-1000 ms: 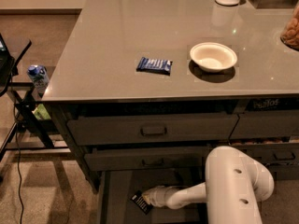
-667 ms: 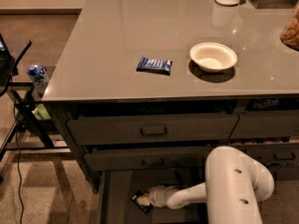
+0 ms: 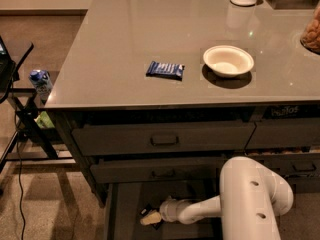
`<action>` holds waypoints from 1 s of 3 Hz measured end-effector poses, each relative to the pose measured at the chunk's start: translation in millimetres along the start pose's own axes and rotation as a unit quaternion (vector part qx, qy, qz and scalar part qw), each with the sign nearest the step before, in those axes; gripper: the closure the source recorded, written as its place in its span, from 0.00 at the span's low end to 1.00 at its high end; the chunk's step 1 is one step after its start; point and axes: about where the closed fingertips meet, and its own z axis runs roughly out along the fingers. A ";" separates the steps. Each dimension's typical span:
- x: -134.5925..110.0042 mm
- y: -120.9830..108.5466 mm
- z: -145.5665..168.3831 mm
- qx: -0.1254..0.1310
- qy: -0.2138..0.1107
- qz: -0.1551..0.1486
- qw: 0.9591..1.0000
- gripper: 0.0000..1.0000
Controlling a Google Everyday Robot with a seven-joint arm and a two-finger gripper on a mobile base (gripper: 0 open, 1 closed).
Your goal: Pick rxbar chocolate from bottom drawer and place on counter
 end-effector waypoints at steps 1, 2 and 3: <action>3.4 -1.6 2.3 0.015 0.013 -0.006 1.000 0.00; 14.4 4.0 6.8 0.041 0.044 -0.036 0.998 0.00; 27.1 11.3 12.2 0.061 0.064 -0.049 0.995 0.00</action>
Offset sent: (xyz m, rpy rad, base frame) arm -0.0273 0.0097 -0.0217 -0.2738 0.0019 0.0336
